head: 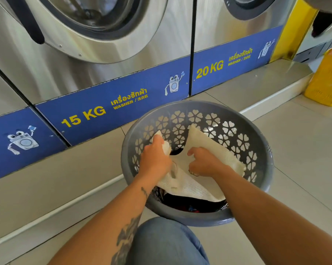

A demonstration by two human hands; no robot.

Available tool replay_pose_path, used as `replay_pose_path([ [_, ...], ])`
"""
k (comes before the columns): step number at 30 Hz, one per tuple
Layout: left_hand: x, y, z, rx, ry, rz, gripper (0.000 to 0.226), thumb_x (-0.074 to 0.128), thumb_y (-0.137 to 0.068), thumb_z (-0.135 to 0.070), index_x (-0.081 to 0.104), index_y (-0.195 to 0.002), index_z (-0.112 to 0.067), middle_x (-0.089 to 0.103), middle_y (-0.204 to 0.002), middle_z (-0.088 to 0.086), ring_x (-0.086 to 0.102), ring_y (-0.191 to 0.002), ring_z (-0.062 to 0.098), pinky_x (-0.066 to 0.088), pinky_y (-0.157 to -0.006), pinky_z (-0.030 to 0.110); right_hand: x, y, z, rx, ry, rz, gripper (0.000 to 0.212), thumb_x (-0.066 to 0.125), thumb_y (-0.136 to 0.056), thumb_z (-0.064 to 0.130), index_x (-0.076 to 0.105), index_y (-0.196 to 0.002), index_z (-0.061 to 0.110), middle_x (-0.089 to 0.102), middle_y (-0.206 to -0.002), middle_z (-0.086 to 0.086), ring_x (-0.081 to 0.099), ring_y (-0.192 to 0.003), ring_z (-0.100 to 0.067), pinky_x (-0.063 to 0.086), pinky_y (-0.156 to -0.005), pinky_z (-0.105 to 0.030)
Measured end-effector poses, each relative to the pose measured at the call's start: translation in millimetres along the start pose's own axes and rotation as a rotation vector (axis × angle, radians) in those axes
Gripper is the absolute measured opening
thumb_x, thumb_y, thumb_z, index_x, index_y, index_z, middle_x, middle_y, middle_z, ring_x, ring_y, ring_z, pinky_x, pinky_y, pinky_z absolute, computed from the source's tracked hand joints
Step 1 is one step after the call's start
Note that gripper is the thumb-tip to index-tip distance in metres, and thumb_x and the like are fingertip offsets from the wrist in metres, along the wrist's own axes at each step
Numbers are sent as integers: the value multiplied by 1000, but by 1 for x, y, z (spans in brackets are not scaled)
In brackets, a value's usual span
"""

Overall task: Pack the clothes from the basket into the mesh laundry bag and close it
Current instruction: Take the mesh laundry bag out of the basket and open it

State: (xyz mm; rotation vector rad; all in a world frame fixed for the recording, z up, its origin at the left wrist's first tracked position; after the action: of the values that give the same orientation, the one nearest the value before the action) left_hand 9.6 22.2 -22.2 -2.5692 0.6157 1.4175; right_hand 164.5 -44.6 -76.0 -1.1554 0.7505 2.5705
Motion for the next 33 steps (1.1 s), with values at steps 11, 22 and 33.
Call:
replay_pose_path([
  [11, -142, 29, 1, 219, 319, -467, 43, 41, -85, 9, 59, -109, -22, 63, -94, -5, 53, -70, 7, 36, -54, 10, -39, 48, 92, -110, -904, -12, 27, 53, -100, 32, 67, -118, 18, 71, -113, -7, 66, -109, -30, 52, -93, -41],
  [22, -231, 94, 26, 244, 315, -676, 50, 38, -83, 11, 61, -100, -31, 59, -95, -13, 52, -65, 9, 38, -52, 17, -8, 98, 226, -346, -781, 58, 19, 68, -86, 10, 65, -104, 16, 69, -93, -5, 61, -81, -19, 49, -72, -33],
  [33, -307, 162, 124, -4, -114, -747, 41, 49, -92, -14, 60, -123, -38, 59, -122, 1, 50, -118, 26, 36, -99, 38, 30, 148, 300, -639, -568, -96, 25, 57, -88, 4, 69, -101, 22, 67, -85, -1, 63, -77, -18, 47, -62, -26],
])
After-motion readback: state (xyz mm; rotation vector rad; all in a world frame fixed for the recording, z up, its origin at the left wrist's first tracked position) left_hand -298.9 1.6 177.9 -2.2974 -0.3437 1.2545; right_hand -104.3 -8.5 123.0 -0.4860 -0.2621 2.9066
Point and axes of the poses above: each hand's wrist, its own y-axis away from the middle knuckle, its own x-axis out of the palm, z = x × y, the point moved 2 cm from there along -y, towards the middle knuckle
